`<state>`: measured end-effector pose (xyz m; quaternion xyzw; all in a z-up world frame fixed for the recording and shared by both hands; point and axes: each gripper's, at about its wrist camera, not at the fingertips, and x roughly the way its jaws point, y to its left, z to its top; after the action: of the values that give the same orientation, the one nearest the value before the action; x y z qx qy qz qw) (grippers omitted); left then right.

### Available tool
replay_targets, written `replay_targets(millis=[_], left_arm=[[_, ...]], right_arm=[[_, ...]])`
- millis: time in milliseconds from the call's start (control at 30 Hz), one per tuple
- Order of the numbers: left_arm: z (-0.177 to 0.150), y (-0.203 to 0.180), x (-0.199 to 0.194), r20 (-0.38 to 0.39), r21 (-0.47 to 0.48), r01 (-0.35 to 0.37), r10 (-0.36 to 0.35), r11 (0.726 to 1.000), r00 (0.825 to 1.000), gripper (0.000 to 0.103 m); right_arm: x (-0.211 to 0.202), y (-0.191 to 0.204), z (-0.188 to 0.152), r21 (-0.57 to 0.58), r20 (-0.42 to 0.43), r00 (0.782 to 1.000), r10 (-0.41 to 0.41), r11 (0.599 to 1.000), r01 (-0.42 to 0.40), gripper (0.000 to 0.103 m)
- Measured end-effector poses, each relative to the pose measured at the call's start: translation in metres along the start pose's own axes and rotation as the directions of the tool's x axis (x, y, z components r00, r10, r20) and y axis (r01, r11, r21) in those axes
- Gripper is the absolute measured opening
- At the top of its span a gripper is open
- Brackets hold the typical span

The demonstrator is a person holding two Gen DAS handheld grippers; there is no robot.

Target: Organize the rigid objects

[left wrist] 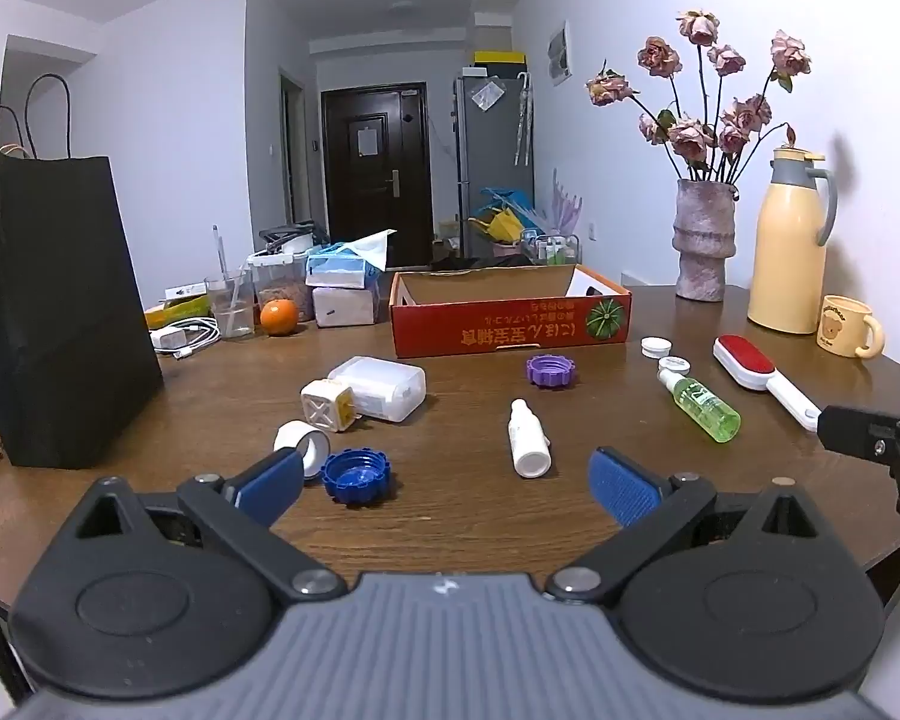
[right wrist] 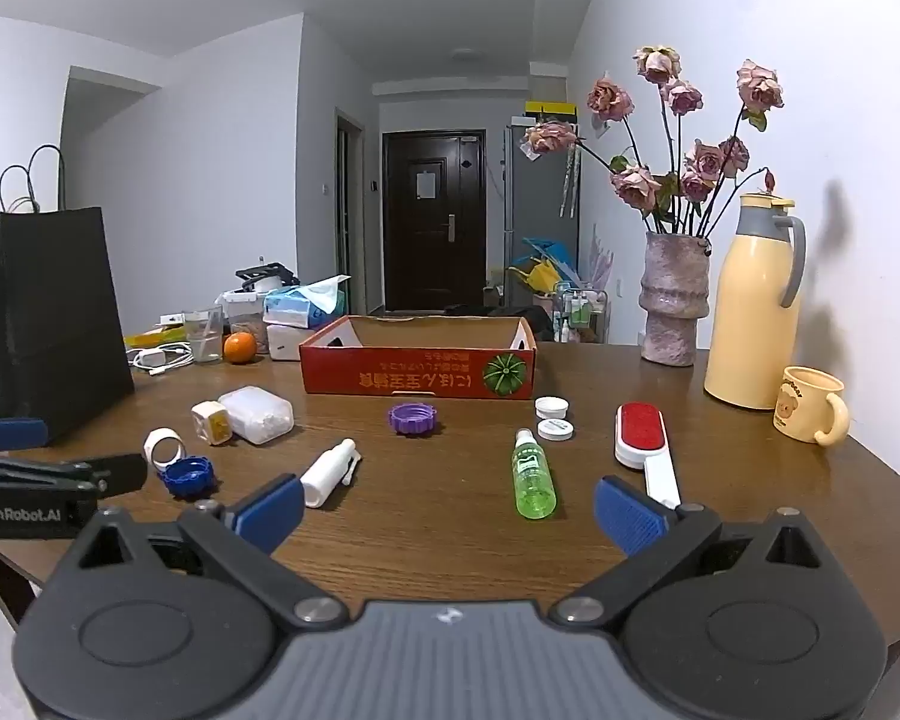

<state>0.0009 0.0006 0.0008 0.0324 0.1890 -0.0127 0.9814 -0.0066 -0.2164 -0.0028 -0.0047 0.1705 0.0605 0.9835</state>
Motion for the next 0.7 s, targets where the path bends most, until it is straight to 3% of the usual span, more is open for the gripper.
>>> replay_targets(millis=[700], left_arm=[[-0.0009, -0.0016, -0.0025, -0.021, -0.016, 0.003, -0.003, 1.0, 1.0, 0.103]], right_arm=[[-0.0016, 0.0009, -0.0022, -0.003, -0.038, 0.999, -0.025, 1.0, 0.025, 0.103]])
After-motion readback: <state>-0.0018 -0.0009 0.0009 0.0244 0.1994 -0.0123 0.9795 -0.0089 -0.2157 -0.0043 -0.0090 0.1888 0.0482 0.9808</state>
